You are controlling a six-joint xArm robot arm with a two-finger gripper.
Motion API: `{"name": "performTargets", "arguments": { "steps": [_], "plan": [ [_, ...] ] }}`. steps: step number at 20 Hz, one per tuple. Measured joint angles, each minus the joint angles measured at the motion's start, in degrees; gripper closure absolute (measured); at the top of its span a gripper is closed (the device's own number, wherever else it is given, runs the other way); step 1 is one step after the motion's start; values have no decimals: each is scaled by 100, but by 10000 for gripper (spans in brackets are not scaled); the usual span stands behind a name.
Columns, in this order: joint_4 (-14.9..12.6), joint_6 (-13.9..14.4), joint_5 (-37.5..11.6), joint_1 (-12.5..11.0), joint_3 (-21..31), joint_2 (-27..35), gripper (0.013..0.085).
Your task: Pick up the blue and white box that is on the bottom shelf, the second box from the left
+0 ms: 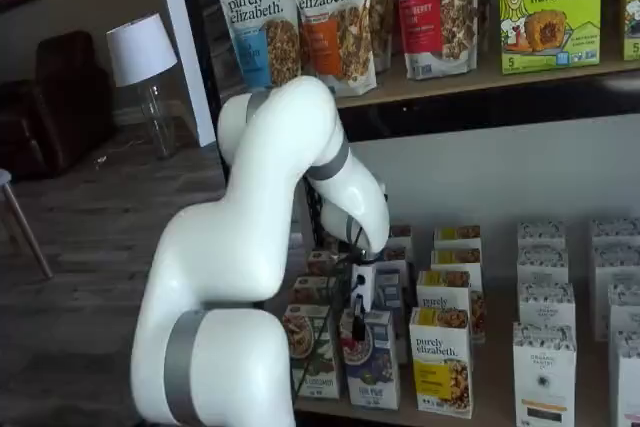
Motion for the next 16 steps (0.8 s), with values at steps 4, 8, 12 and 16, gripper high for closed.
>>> {"name": "performTargets", "arguments": {
  "steps": [4,8,12,16],
  "plan": [
    [-129,133,-2,28,-11,26,130],
    [-200,195,-15,36,3,36,130],
    [-64,71,-138,40,70,27,250],
    [-25,29,-139,31,77,27,330]
  ]
}}
